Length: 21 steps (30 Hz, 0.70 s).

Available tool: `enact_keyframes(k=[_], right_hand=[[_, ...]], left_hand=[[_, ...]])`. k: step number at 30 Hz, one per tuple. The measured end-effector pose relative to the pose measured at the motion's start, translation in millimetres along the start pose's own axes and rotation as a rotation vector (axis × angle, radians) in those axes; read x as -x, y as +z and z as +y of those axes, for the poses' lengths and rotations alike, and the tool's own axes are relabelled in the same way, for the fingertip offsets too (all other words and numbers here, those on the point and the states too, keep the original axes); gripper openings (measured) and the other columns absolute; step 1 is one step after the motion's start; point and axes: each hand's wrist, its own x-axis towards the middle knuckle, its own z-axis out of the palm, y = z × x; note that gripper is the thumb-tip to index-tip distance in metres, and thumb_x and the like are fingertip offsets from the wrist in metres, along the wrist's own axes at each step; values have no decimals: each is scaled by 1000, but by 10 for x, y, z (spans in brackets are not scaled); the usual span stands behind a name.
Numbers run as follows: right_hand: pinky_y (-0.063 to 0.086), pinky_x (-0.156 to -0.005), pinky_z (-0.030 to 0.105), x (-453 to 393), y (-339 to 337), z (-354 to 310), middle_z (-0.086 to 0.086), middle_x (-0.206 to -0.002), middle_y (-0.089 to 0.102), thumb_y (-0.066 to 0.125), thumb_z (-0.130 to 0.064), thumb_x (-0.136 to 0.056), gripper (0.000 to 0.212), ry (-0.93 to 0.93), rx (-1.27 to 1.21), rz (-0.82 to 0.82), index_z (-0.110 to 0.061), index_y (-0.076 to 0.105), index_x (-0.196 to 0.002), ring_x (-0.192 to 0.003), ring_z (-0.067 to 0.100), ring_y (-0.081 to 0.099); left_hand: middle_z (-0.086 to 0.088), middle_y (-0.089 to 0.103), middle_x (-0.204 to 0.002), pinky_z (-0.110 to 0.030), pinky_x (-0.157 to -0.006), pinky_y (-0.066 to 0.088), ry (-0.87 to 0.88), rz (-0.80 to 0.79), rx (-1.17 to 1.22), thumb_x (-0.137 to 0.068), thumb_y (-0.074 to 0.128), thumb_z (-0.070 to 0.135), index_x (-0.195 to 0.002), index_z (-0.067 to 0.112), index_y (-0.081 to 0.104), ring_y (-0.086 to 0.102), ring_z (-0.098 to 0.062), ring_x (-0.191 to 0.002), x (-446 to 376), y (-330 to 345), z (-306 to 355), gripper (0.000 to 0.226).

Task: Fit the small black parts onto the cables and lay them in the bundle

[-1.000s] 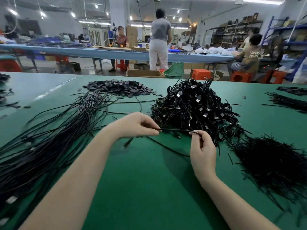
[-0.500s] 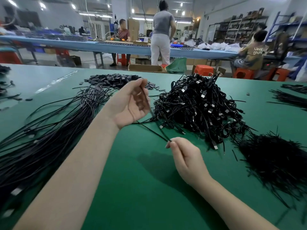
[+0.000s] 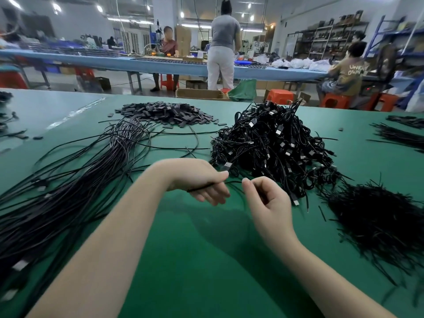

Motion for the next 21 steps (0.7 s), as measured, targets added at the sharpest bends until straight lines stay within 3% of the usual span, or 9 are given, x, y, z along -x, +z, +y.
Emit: enact_keyframes(k=[3, 5, 8, 10, 12, 14, 15, 17, 21], right_hand=[[29, -50, 13, 90, 74, -44, -17, -60, 50, 44, -30, -97, 22, -83, -36, -127, -24, 65, -101, -52, -1, 39], [27, -49, 16, 157, 96, -21, -16, -58, 46, 40, -32, -98, 26, -110, 11, -329, -28, 63, -109, -49, 3, 34], [29, -50, 32, 197, 100, 73, -2, -60, 40, 42, -30, -100, 23, 52, 68, -517, -33, 64, -101, -53, 28, 35], [29, -50, 30, 136, 71, 112, -3, -56, 41, 47, -27, -99, 21, 135, 121, -427, -28, 67, -95, -50, 23, 35], [27, -46, 23, 9, -2, 72, -9, -49, 41, 53, -27, -97, 22, 136, 199, -280, -22, 68, -82, -45, 9, 33], [25, -44, 18, -147, -93, -30, -11, -45, 41, 58, -30, -94, 28, 115, 223, -151, -14, 64, -71, -43, 3, 32], [24, -43, 15, -207, -132, -92, -12, -45, 40, 59, -31, -93, 32, 103, 205, -113, -11, 62, -68, -43, 3, 33], [24, -44, 12, -258, -156, -236, -16, -46, 41, 55, -31, -95, 31, 64, 142, -105, -15, 60, -69, -43, 1, 33], [32, -47, 12, -185, -49, -375, -17, -56, 50, 44, -14, -100, 25, 90, -148, -325, -30, 63, -101, -49, -2, 38]], left_hand=[[1, 70, -115, -21, -82, 48, 194, 342, 233, -103, 33, 41, -113, 17, 64, 64, -9, -99, -186, 86, 43, 41], [0, 69, -114, -24, -85, 51, 366, 513, 537, -103, 33, 42, -108, 21, 63, 65, -9, -98, -157, 7, 118, 37], [-2, 74, -93, -20, -66, 56, 635, 254, 1160, -102, 35, 39, -104, 14, 71, 70, -12, -79, 67, -194, 148, 44], [6, 66, -62, -17, -48, 47, 662, 69, 1058, -99, 39, 39, -86, 18, 76, 60, -5, -51, 267, -301, 73, 45], [6, 60, -50, -16, -42, 40, 516, -105, 600, -96, 40, 39, -81, 17, 77, 49, -5, -37, 367, -344, -6, 46], [-1, 71, -66, -15, -46, 42, 270, -187, 156, -98, 39, 42, -96, 14, 77, 56, -8, -44, 318, -270, -35, 47], [-2, 75, -78, -15, -49, 43, 168, -134, 63, -100, 37, 45, -104, 13, 74, 61, -8, -52, 241, -210, -30, 49], [0, 75, -98, -14, -58, 48, 105, 47, 144, -102, 35, 45, -114, 13, 68, 68, -7, -73, 62, -74, 9, 47], [7, 72, -107, -18, -77, 52, 330, 260, 549, -101, 37, 40, -108, 25, 63, 68, -2, -93, -74, 69, 155, 31]])
